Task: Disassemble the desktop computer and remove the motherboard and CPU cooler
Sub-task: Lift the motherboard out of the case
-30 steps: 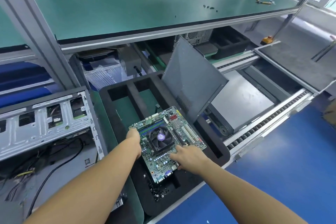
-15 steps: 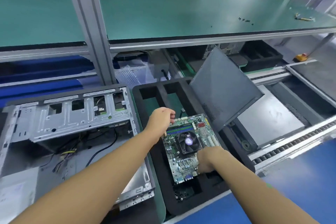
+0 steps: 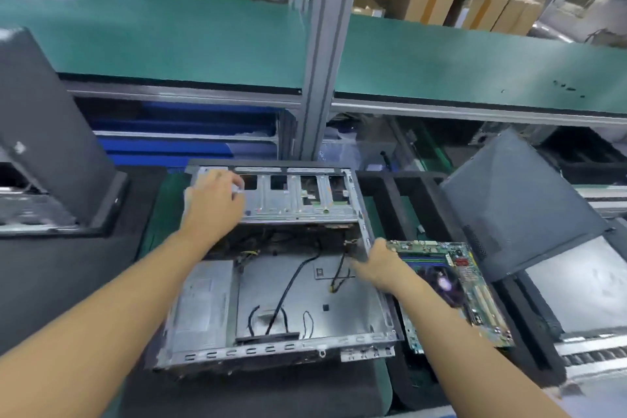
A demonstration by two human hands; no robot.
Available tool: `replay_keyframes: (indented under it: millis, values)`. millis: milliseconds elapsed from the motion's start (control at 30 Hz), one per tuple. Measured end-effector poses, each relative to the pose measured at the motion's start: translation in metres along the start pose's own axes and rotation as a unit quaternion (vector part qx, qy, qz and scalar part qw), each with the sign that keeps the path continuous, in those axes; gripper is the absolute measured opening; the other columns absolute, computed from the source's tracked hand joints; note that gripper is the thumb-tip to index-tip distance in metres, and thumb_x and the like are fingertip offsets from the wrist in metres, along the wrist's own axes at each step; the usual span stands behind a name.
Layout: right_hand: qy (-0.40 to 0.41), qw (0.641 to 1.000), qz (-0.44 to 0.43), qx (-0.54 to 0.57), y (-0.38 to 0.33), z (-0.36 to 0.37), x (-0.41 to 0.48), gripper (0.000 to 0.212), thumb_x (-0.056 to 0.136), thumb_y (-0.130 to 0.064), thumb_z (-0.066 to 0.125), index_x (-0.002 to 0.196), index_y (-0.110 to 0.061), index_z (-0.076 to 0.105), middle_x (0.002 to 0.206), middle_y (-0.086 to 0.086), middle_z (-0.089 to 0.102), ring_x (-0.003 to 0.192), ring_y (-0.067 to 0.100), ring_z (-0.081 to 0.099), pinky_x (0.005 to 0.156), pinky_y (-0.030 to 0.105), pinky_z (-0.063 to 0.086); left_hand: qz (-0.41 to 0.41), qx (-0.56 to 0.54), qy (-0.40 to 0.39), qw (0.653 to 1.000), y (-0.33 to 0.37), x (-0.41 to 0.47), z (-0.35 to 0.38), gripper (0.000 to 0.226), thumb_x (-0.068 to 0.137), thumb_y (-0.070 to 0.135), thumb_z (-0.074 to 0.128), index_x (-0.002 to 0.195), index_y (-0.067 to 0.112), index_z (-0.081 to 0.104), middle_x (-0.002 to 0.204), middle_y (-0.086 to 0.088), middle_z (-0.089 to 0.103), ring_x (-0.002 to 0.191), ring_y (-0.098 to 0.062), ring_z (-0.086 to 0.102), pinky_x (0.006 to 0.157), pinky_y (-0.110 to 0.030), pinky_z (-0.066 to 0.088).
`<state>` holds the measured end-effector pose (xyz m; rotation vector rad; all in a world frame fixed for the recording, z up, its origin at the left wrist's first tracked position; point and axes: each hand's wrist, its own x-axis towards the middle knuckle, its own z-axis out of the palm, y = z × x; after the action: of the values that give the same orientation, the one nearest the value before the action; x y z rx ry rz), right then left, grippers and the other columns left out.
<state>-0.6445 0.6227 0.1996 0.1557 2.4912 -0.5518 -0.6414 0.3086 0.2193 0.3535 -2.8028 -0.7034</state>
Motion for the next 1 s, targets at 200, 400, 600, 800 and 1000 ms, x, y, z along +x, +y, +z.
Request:
replay_keyframes:
  millis: [200,400,600,800,1000]
  values:
    - [0.123,0.992,0.014,0.017,-0.003,0.018,-0.005,0.023,0.091,-0.009,0.051,0.104,-0.012,0.032,0.088,0.014,0.056,0.063,0.016,0.045,0.050,0.031,0.032,-0.191,-0.059,-0.206,0.958,-0.072,-0.020,-0.007,0.094,0.089,0.040,0.066,0.158,0.020,0.005,0.162,-0.013,0.016,0.144,-0.036,0.026,0.112,-0.047,0.030]
    - [0.149,0.989,0.013,0.006,-0.006,0.020,-0.011,0.017,0.090,-0.004,0.044,0.105,-0.009,0.038,0.096,0.012,0.054,0.081,0.031,0.053,0.065,0.035,0.037,-0.218,-0.165,-0.189,0.943,-0.072,-0.033,0.000,0.075,0.088,0.005,0.041,0.154,0.021,0.012,0.129,-0.016,0.055,0.104,-0.033,0.056,0.087,-0.041,0.049]
    - [0.159,0.987,-0.009,-0.022,-0.013,0.014,0.003,0.016,0.089,-0.002,0.043,0.104,-0.008,0.039,0.086,0.009,0.055,0.070,0.025,0.054,0.056,0.033,0.036,-0.246,-0.166,-0.159,0.942,-0.071,-0.038,0.003,0.076,0.086,0.003,0.042,0.153,0.020,0.010,0.116,-0.013,0.057,0.092,-0.031,0.057,0.072,-0.037,0.046]
    - [0.149,0.985,-0.053,-0.072,-0.041,-0.007,0.044,0.020,0.088,-0.004,0.041,0.107,-0.011,0.042,0.096,0.012,0.060,0.080,0.034,0.058,0.071,0.038,0.049,-0.312,-0.202,-0.080,0.925,-0.074,-0.056,0.010,0.088,0.087,-0.002,0.043,0.157,0.024,-0.002,0.142,-0.016,0.049,0.103,-0.034,0.060,0.080,-0.040,0.051]
    - [0.133,0.986,-0.062,-0.085,-0.057,-0.018,0.059,0.021,0.092,-0.015,0.045,0.112,-0.011,0.041,0.105,0.012,0.060,0.086,0.034,0.059,0.073,0.038,0.049,-0.261,-0.113,-0.041,0.958,-0.089,-0.050,0.001,0.102,0.087,0.023,0.066,0.158,0.021,-0.007,0.165,-0.008,0.005,0.148,-0.037,0.014,0.116,-0.055,0.024]
